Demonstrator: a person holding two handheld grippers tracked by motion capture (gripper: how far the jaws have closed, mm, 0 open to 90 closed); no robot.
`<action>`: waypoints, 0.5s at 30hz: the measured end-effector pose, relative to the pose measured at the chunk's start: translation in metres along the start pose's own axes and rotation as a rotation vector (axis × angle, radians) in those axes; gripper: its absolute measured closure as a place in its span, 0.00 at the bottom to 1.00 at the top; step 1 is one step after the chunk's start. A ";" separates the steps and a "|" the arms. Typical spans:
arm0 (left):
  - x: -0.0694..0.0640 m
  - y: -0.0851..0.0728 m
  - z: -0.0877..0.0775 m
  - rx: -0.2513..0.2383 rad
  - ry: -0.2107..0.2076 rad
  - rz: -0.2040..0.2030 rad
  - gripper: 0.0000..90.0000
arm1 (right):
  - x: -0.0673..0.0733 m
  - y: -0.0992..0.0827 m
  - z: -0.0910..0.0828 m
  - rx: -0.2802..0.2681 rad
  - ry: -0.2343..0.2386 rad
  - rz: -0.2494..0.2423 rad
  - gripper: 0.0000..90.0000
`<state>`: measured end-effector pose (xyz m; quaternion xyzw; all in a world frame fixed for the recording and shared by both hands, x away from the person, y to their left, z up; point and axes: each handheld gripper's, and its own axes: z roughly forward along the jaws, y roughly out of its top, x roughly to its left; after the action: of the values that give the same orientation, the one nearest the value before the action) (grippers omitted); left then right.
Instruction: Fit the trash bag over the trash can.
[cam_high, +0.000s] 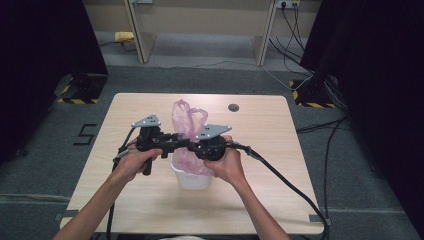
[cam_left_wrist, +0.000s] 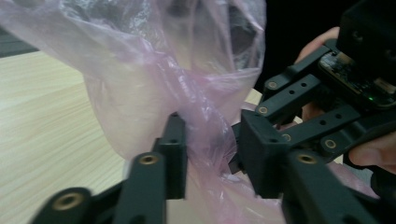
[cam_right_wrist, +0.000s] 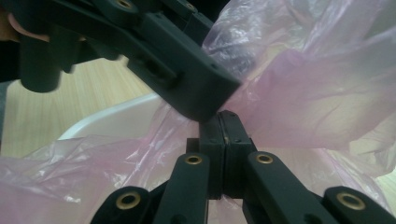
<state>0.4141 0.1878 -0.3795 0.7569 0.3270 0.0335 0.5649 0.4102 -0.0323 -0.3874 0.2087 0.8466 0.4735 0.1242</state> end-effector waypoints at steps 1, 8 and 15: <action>0.000 0.000 0.000 -0.008 -0.004 0.003 0.80 | 0.001 0.001 -0.001 -0.001 0.001 -0.001 0.97; 0.001 -0.002 -0.004 -0.027 0.048 0.073 0.97 | 0.003 0.003 -0.015 -0.004 -0.033 0.001 0.73; 0.000 -0.004 -0.011 -0.036 0.082 0.116 0.97 | -0.001 0.006 -0.057 -0.070 -0.095 0.057 0.57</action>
<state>0.4080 0.1976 -0.3793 0.7623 0.3051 0.1030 0.5615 0.3895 -0.0729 -0.3521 0.2506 0.8163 0.4960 0.1578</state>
